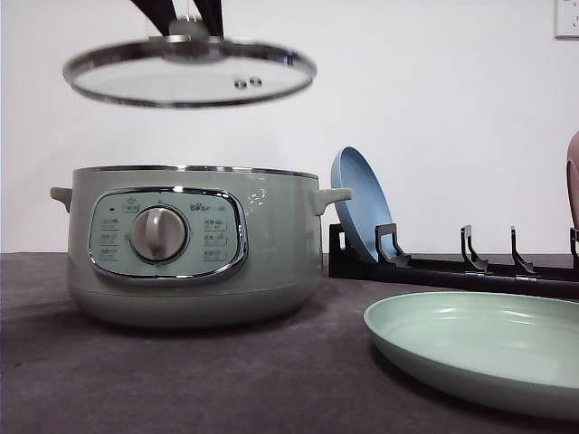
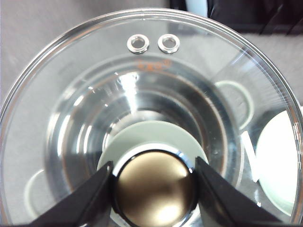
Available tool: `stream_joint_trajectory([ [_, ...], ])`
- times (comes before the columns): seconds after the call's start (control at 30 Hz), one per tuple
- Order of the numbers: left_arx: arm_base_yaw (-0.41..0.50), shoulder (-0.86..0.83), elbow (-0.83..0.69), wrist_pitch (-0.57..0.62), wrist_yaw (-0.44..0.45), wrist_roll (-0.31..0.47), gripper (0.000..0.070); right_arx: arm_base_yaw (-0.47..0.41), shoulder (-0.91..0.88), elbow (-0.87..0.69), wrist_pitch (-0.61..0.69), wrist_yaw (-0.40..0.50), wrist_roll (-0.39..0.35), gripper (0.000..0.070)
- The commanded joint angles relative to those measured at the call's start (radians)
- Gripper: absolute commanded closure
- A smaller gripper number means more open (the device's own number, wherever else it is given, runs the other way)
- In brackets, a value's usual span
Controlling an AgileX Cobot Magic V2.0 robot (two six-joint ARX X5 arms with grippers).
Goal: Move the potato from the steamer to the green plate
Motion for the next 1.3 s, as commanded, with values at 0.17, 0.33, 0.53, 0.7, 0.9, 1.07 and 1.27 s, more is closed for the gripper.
stream_joint_trajectory([
  [0.17, 0.043, -0.052, 0.050, 0.025, -0.002, 0.003, 0.0691, 0.005, 0.002, 0.012, 0.005, 0.004, 0.010, 0.0086],
  [0.33, 0.102, -0.061, 0.050, 0.011, -0.046, 0.003, 0.0691, 0.006, 0.002, 0.012, 0.004, 0.003, 0.010, 0.0086],
  [0.53, 0.191, -0.062, 0.050, 0.002, -0.048, 0.003, 0.0690, 0.006, 0.002, 0.012, -0.007, 0.003, 0.010, 0.0086],
  [0.7, 0.267, -0.062, 0.050, -0.003, -0.048, 0.005, 0.0690, 0.006, 0.002, 0.012, -0.022, 0.003, 0.010, 0.0086],
  [0.9, 0.365, -0.062, 0.050, -0.004, -0.048, 0.018, 0.0690, 0.006, 0.002, 0.012, -0.026, 0.002, 0.010, 0.0086],
  [1.07, 0.439, -0.062, 0.050, -0.005, -0.048, 0.017, 0.0690, 0.006, 0.003, 0.012, -0.026, -0.019, 0.009, 0.0086],
  [1.27, 0.488, -0.062, 0.050, -0.005, -0.048, 0.018, 0.0690, 0.006, 0.071, 0.030, -0.027, -0.079, 0.009, 0.0087],
])
